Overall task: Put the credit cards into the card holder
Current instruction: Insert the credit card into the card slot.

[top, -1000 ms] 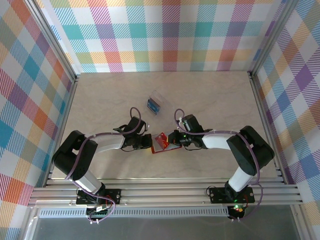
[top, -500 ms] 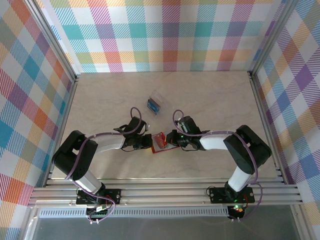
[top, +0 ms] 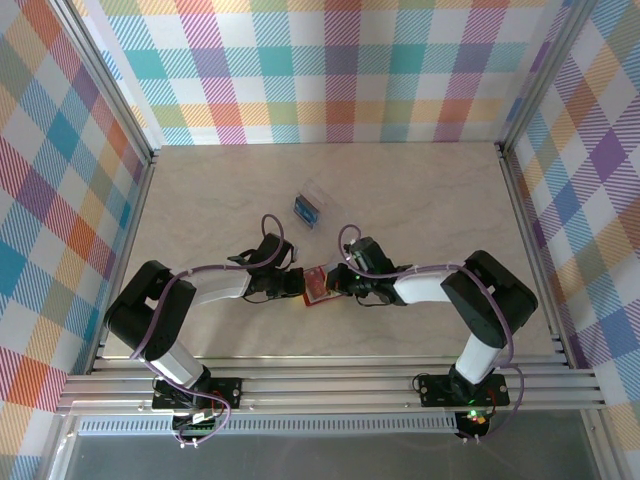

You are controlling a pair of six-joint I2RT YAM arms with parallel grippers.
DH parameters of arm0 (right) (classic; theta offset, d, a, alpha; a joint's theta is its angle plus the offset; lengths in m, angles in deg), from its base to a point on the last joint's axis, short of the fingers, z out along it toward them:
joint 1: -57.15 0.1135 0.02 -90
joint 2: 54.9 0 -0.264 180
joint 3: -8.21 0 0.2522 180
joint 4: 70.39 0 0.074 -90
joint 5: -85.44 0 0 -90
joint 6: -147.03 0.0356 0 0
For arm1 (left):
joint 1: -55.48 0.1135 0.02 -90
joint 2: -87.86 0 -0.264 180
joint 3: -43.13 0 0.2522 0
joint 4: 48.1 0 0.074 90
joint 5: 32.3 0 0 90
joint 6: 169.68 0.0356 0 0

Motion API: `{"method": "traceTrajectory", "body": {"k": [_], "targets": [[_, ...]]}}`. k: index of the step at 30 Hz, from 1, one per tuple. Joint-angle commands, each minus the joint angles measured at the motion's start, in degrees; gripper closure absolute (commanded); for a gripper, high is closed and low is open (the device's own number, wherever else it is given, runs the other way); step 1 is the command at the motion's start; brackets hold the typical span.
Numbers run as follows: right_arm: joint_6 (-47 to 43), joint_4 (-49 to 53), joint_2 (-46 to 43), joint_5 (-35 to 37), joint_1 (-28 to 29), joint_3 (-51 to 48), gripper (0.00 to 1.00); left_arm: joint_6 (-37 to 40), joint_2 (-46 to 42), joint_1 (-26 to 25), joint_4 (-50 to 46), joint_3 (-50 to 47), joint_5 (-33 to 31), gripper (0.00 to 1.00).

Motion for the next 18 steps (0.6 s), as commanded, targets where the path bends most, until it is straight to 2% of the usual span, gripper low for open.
{"method": "traceTrajectory", "body": {"k": [1,7,16,18], "targets": [[-0.68,-0.06,0.55,0.93,1.74,-1.18,1.0,1.08,2.93,-1.4,-1.66,-0.01,-0.46,1.0],[-1.85,0.67,0.52,2.11,3.31,-0.91,1.0,1.13,3.14,-1.49,-1.74,0.06,-0.47,1.0],[-4.76,3.46,-0.47,3.75,5.75,-0.08,0.94,1.29,3.16,-1.54,-2.08,0.2,-0.85,1.0],[-5.58,5.02,-0.97,3.87,5.84,0.39,0.91,1.49,2.92,-1.56,-2.32,0.22,-1.09,1.0]]}}
